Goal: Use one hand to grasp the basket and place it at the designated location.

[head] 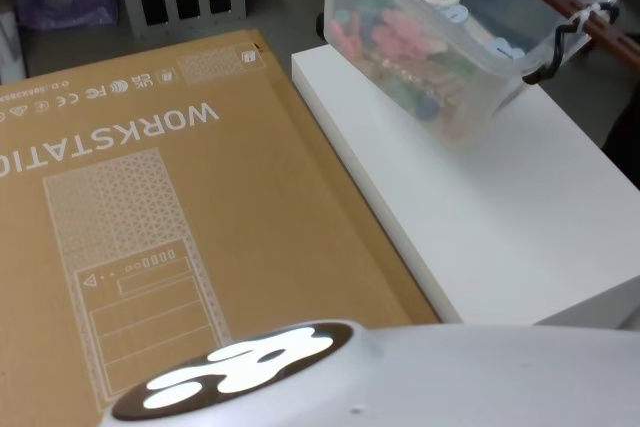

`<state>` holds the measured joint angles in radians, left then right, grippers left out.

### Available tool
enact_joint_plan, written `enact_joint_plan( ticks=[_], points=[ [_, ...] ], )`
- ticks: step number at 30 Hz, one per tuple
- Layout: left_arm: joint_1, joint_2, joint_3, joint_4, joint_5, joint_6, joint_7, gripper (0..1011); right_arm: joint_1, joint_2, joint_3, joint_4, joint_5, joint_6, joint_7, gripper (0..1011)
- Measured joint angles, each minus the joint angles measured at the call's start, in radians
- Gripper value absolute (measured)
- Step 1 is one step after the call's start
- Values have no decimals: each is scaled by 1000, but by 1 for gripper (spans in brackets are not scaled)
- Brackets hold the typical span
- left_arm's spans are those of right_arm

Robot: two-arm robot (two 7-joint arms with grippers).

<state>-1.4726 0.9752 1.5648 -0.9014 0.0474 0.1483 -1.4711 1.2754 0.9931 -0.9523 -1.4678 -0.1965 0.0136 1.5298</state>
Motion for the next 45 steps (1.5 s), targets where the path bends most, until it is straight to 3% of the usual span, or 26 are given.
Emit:
enact_joint_plan(
  ticks=[9, 18, 32, 45],
  points=[
    [0, 0, 0, 0, 0, 0, 0, 0, 44, -38, -22, -10, 11, -49, 35, 233],
    [0, 0, 0, 0, 0, 0, 0, 0, 75, -63, -50, -73, 15, -103, 57, 233],
    [0, 0, 0, 0, 0, 0, 0, 0, 108, -110, -94, -167, 62, -200, 95, 233],
    [0, 0, 0, 0, 0, 0, 0, 0, 131, -194, -157, -245, 84, -285, 113, 233]
  ],
)
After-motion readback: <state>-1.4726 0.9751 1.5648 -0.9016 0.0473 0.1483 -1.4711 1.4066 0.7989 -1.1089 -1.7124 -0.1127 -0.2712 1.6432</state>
